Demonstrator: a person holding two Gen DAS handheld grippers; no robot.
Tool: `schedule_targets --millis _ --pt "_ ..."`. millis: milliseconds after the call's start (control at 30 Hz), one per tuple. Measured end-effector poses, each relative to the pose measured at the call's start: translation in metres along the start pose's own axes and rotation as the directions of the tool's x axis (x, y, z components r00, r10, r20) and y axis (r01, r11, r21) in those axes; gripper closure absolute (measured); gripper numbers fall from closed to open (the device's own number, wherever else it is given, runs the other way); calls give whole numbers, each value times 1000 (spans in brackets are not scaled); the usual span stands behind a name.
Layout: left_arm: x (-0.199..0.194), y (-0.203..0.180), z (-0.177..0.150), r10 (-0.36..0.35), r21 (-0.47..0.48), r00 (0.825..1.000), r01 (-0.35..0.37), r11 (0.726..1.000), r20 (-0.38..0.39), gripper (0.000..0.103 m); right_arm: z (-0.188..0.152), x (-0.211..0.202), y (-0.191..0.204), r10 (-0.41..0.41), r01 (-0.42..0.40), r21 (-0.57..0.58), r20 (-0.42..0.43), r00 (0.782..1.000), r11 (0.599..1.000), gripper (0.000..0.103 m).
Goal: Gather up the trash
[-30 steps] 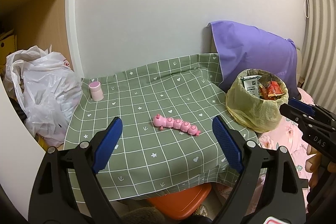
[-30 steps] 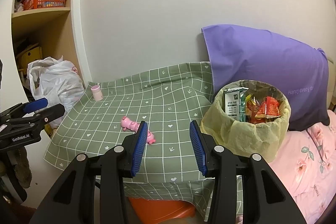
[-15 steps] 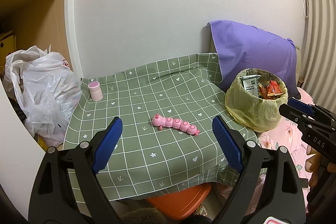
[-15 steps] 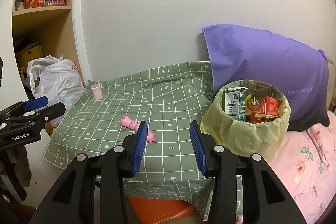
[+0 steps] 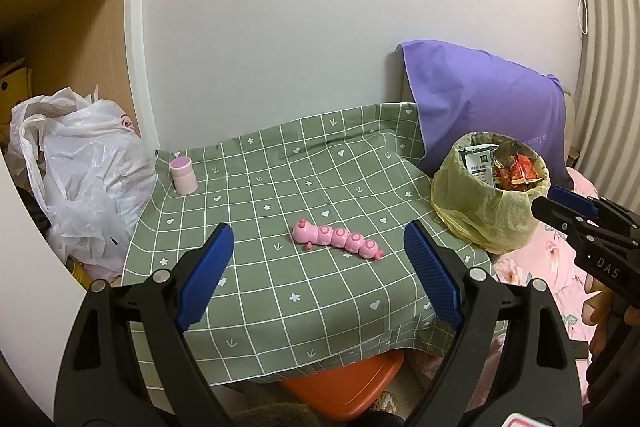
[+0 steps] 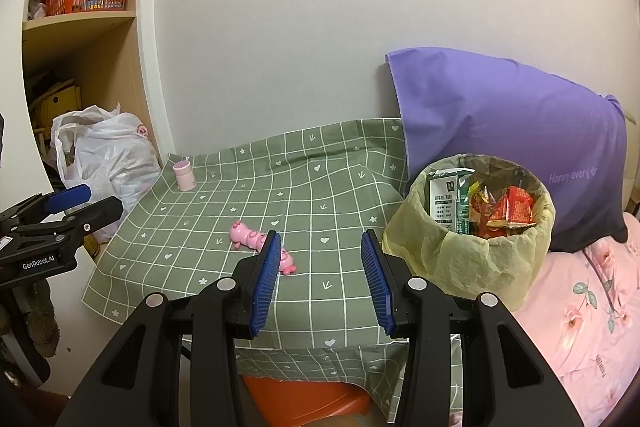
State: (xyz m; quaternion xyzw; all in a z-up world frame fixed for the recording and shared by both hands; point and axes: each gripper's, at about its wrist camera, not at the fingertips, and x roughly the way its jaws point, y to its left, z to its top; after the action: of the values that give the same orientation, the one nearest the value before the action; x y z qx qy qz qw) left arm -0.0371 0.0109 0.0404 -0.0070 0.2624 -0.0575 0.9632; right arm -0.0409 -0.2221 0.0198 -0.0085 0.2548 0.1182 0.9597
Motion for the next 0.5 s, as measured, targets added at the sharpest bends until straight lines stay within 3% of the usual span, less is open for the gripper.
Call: schedule_targets --millis 300,500 --pt "6 5 -2 -9 -2 1000 9 1000 -13 21 0 13 4 4 -5 -29 -26 1000 1000 63" --pt "56 26 -5 3 -68 992 -12 998 -129 21 10 71 3 47 -57 -91 -111 993 994 59"
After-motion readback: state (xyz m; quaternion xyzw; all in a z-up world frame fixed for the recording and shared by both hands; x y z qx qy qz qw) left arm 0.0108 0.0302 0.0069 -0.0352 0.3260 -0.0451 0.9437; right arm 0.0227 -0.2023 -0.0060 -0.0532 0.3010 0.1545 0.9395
